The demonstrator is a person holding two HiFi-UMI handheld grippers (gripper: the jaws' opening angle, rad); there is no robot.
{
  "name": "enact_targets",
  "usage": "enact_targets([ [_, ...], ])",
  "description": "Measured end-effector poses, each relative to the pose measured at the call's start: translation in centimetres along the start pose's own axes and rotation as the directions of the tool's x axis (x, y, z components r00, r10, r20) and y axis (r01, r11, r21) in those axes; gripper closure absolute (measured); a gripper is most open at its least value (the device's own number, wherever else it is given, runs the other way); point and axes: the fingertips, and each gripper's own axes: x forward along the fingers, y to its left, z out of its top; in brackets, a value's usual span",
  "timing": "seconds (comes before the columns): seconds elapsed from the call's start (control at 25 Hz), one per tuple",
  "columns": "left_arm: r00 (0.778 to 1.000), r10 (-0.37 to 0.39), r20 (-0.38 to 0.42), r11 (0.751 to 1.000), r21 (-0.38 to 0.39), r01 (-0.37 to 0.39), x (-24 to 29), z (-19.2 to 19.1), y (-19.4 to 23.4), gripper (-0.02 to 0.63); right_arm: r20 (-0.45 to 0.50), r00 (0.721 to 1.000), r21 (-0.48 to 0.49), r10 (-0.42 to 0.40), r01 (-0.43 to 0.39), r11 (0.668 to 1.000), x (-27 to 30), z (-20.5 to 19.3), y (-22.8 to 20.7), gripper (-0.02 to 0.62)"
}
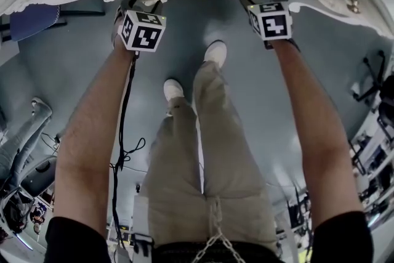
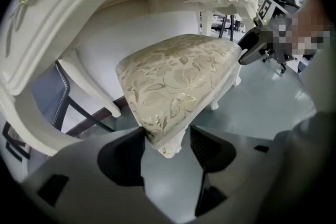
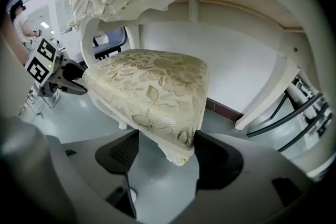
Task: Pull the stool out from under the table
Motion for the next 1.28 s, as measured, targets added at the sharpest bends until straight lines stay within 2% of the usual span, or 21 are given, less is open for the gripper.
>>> enact_targets([
  [0.16,1.000,-0.024,-0.019,1.000,0.000,0.024,0.2,-0.9,0.4,0.353,-0.029,0.998,-0.038,0.051,-0.052,0.998,-0.5,-1.6,0.5,0.284],
  [0.32,0.990,-0.021,-0.138,0.998,0.058,0.029,1.4,-0.8,1.0,0.327,-0.099,0.994,-0.067,0.046,-0.053,0.996,0.8,-1.7,-0.8,0.268],
  [0.44,0.980,-0.038,-0.193,0.998,0.044,0.048,2.0,-0.5,1.3,0.320,-0.116,0.993,-0.056,0.026,-0.033,0.998,1.5,-1.3,-0.9,0.262],
  [0.68,0.984,-0.025,-0.177,1.000,-0.002,0.025,2.1,-0.8,1.1,0.321,-0.113,0.994,-0.013,0.011,-0.012,1.000,1.7,-1.6,-0.7,0.264],
  [0.92,0.982,-0.039,-0.186,0.999,0.010,0.042,2.2,-0.8,-0.1,0.321,-0.129,0.992,0.013,0.002,0.000,1.000,1.2,-3.6,-0.7,0.264],
  [1.2,0.976,-0.081,-0.203,0.996,0.027,0.088,2.1,-2.5,-2.7,0.320,-0.156,0.988,0.031,-0.007,0.012,0.999,0.6,-7.2,-0.2,0.264],
  [1.28,0.975,-0.092,-0.205,0.994,0.032,0.100,2.2,-2.7,-3.4,0.319,-0.163,0.987,0.053,0.014,-0.005,0.999,0.3,-8.0,0.4,0.264],
])
